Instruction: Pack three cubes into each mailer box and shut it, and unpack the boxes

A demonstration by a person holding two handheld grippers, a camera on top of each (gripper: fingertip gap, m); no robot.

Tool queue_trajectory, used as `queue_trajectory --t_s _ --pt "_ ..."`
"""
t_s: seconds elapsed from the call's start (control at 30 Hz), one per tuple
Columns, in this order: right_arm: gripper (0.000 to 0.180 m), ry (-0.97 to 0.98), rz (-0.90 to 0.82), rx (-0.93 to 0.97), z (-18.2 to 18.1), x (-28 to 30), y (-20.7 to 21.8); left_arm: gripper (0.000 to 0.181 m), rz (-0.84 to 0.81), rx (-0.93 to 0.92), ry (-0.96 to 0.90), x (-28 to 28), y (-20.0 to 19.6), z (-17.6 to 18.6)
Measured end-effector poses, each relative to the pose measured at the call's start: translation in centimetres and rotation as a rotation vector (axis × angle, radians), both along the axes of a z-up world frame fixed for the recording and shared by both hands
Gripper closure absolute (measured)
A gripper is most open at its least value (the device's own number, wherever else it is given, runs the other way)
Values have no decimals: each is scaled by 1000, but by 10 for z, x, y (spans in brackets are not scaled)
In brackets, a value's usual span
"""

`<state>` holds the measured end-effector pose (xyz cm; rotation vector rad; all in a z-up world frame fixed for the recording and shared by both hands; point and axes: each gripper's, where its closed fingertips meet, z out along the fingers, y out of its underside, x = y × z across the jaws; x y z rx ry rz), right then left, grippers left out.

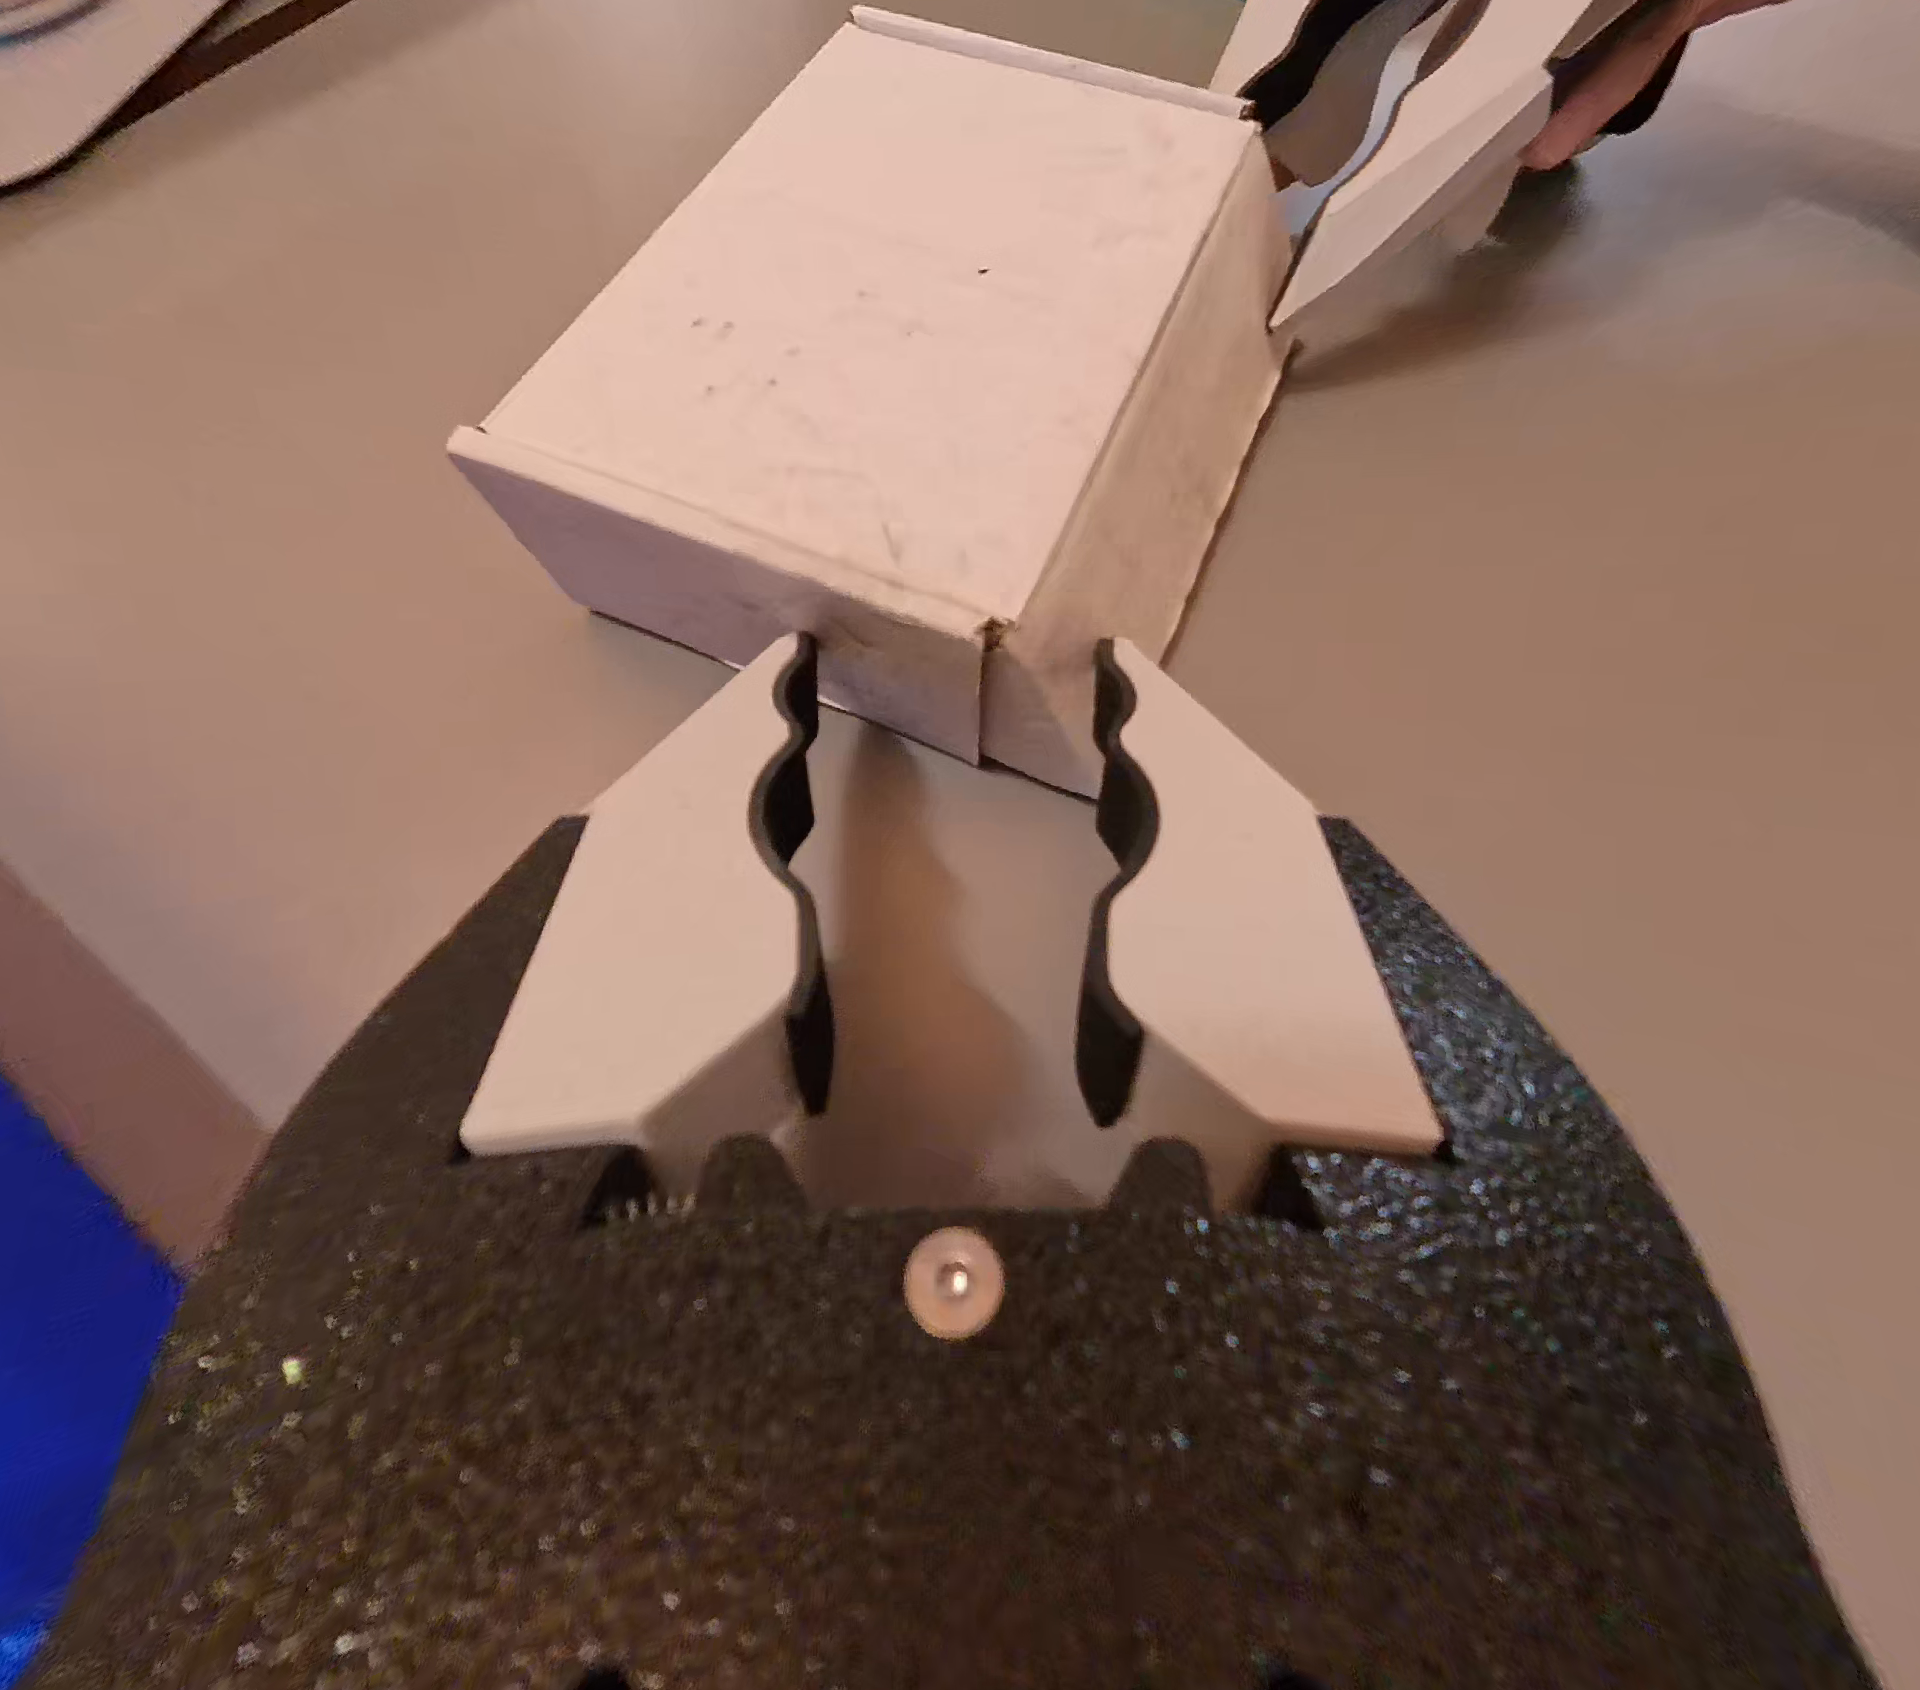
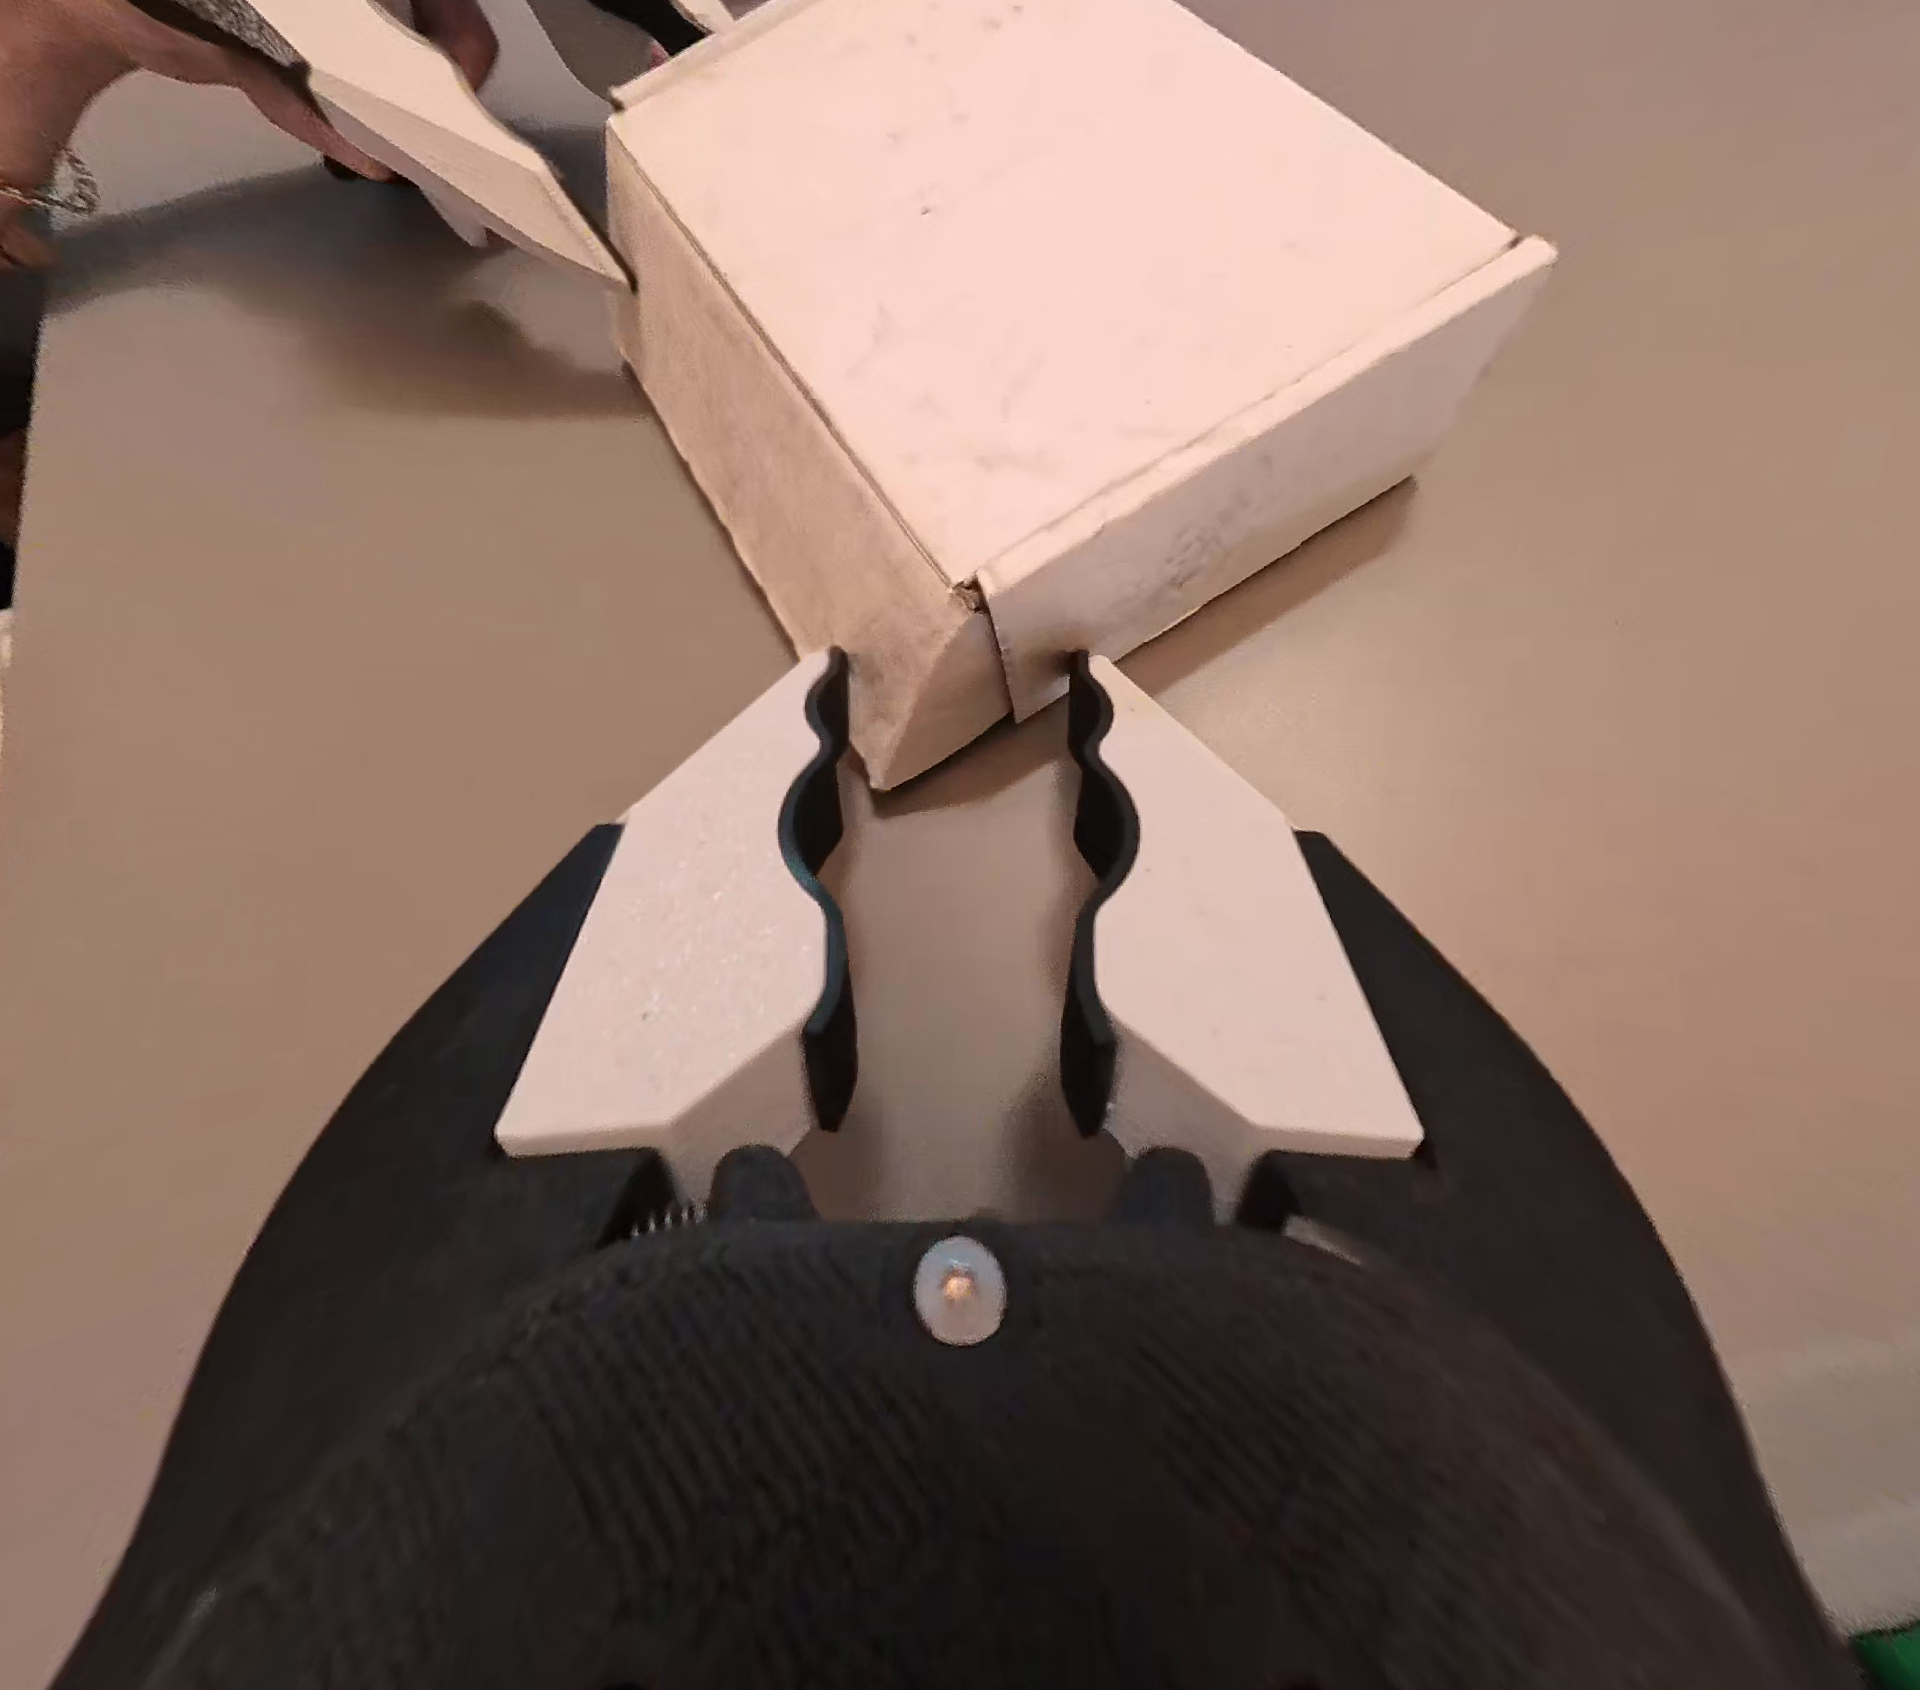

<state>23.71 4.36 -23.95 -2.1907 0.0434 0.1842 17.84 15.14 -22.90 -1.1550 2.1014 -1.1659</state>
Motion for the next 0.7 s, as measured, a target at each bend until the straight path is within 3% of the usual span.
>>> queue_trajectory --t_s 0.17,0.2,0.27,0.37,0.57,0.7 --pt "141 -77 -18 -10 -2 3 1 130 11 30 -15 3 3 -1" --pt "138 -81 -10 -10 -2 2 1 125 -4 23 -9 2 2 -1" --pt "115 -75 30 6 1 -4 0 119 -51 29 -15 -1 0 0" --pt "117 -89 -12 43 7 7 0 120 -73 37 -13 -5 5 -1" --pt "109 -148 109 -49 -9 3 -1 131 -145 79 29 -4 2 -11" --pt "135 -220 130 -117 -14 8 2 137 -145 186 -14 3 6 -15"
